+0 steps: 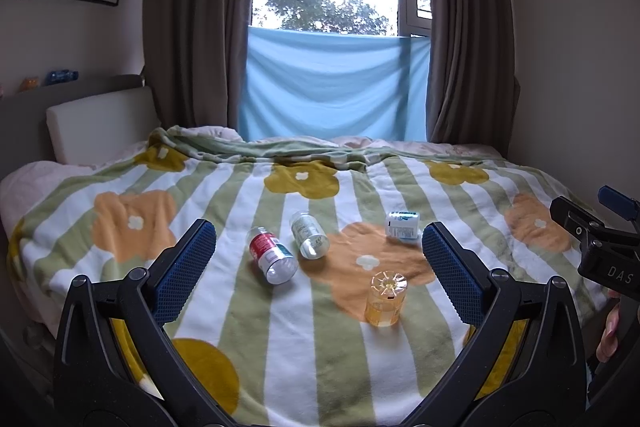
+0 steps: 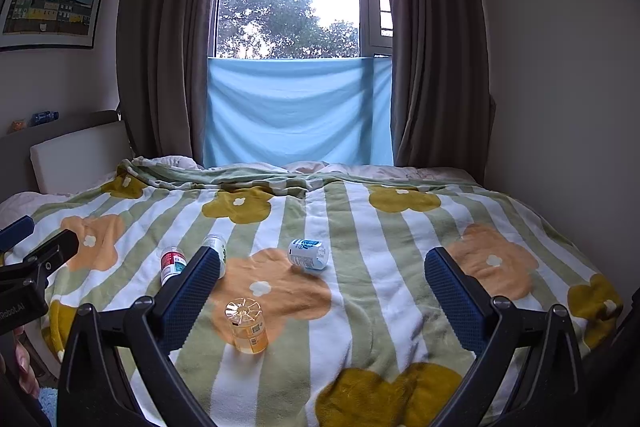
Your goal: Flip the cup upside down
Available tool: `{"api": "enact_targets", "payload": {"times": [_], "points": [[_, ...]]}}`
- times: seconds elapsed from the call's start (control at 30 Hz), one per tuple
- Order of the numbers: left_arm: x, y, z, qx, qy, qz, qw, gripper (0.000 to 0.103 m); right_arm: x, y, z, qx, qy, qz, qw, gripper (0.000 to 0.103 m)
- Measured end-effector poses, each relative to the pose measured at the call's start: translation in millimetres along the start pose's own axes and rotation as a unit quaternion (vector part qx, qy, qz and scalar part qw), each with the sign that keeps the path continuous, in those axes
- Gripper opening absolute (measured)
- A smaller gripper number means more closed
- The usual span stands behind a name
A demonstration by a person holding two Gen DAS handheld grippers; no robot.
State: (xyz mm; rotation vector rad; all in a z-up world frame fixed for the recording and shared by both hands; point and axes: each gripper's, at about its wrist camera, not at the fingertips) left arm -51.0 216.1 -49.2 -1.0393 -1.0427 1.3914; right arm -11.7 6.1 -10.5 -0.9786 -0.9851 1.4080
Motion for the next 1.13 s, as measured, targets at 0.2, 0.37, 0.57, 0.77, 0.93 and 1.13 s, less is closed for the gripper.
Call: {"api": "enact_targets", "payload": {"times": [0.2, 0.37, 0.57, 0.77, 0.93, 1.13], "points": [[-1, 0, -2, 0.002, 0.001, 0.002, 1.0, 0.103, 0, 0, 0, 0.0, 0.001, 0.001, 1.0, 0.102], [-2, 0, -2, -0.001, 0.002, 0.003, 1.0, 0.103, 0, -1, -1, -0.001, 0.0, 0.0, 1.0, 0.102], [-4, 1, -4, -0.006, -0.004, 0.006, 1.0, 0.103, -1, -1, -1, 0.0, -0.001, -0.001, 1.0, 0.102], [-5, 0, 0, -0.019, -0.015, 0.01, 0.9997, 0.103, -1, -2, -1, -0.001, 0.0, -0.001, 1.0, 0.102], [-5, -1, 5, -0.029, -0.03, 0.009, 0.9991, 0.103, -1, -4, -1, -0.001, 0.0, -0.001, 1.0, 0.102], [-9, 0, 10, -0.046, -0.043, -0.003, 0.998, 0.103, 0, -7, -2, -0.001, -0.001, -0.001, 1.0, 0.102]]}}
Point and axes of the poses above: each gripper's, at about its wrist camera, not at the fingertips, and z roughly against the way its jaws point, x to its left, y to its underside, and after that the axes turned 1 degree about z, right-handed
